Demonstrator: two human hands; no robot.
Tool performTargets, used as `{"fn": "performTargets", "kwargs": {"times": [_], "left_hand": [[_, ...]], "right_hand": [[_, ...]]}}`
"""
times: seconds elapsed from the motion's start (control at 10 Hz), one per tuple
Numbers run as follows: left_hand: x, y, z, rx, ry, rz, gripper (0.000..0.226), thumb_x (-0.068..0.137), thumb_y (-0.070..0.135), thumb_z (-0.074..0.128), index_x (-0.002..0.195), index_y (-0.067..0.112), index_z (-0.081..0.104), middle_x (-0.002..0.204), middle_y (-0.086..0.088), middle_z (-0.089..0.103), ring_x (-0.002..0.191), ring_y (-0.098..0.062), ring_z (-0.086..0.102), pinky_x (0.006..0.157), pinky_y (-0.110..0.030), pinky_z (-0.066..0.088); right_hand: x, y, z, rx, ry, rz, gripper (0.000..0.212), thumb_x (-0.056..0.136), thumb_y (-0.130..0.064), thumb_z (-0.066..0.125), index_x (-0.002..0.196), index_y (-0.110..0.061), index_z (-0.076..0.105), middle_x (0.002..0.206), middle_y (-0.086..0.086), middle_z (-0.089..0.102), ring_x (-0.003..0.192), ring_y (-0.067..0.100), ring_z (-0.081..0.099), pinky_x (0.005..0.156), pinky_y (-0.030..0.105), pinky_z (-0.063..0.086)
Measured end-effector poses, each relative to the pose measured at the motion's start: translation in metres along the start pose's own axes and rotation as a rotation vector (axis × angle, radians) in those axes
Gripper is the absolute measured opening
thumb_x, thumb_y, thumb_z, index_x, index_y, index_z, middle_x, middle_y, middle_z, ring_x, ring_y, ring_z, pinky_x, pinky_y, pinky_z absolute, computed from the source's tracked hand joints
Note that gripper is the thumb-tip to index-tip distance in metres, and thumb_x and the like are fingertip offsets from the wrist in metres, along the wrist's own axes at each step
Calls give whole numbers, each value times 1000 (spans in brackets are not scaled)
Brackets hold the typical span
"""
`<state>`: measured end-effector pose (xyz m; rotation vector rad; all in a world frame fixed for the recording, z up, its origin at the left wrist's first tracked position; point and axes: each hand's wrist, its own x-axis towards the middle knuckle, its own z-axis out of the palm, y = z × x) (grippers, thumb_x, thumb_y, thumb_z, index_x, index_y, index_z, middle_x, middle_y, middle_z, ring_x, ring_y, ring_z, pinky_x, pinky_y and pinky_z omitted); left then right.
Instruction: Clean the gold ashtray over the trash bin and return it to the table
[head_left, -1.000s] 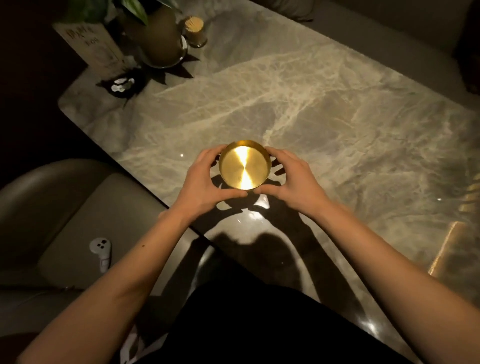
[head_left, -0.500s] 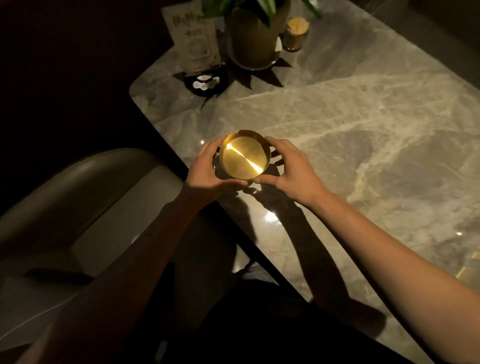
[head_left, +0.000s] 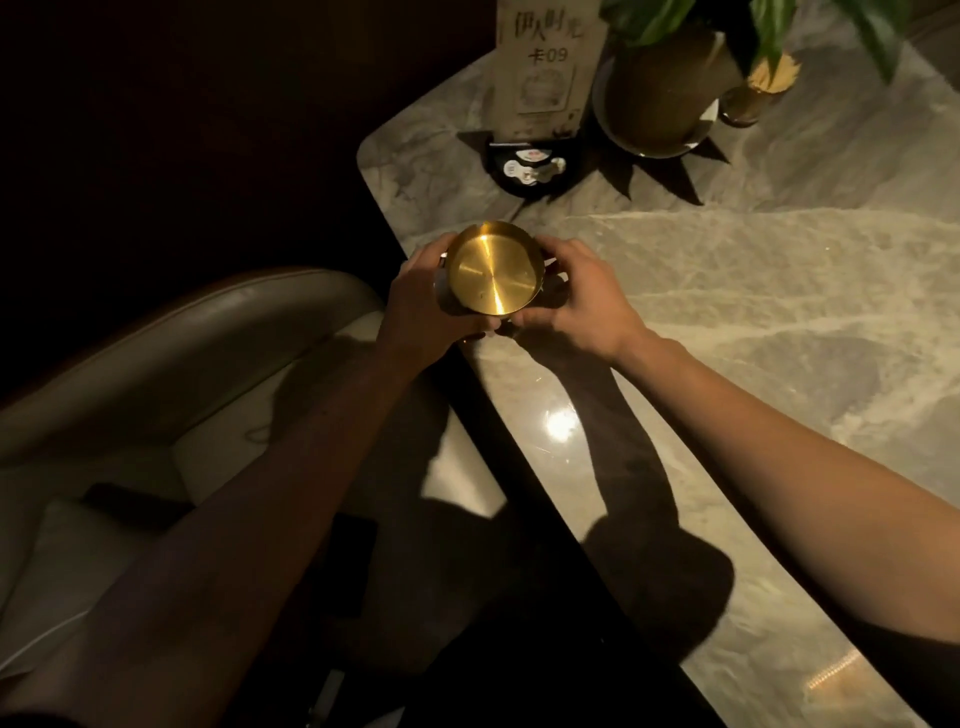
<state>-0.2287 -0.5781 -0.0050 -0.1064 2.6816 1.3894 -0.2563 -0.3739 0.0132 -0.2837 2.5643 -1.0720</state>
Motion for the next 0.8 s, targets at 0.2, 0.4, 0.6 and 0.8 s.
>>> {"fn": "performTargets", "kwargs": {"times": [0.2, 0.4, 0.6, 0.8], "left_hand": [[35, -14, -4, -39, 14, -64, 103, 48, 34, 91, 140, 12, 47, 138, -10, 55, 126, -25, 52, 102, -37, 47], [54, -19, -2, -79, 46, -113, 108, 43, 48, 83, 139, 13, 47, 135, -9, 56, 123, -23, 55, 101, -39, 50], [63, -25, 3, -93, 74, -140, 109, 42, 51, 82, 138, 12, 48, 133, -9, 58, 121, -20, 58, 98, -38, 53], [60, -26, 8, -217, 79, -137, 114, 45, 41, 87, 143, 5, 41, 141, -14, 51, 129, -19, 51, 106, -32, 48]], "right_hand": [[44, 1, 6, 20, 8, 9, 87, 65, -27, 86, 139, -10, 44, 134, 11, 56, 118, 24, 56, 100, 33, 46], [71, 4, 14, 33, 12, 33, 86, 65, -28, 84, 140, -13, 44, 129, 9, 61, 114, 22, 61, 99, 39, 51], [80, 7, 23, 47, 38, 63, 78, 71, -29, 76, 140, -15, 42, 129, 10, 61, 116, 23, 60, 101, 43, 50], [72, 3, 29, 174, 99, 64, 68, 79, -17, 70, 140, -14, 42, 133, 12, 58, 121, 25, 58, 103, 45, 49]]}}
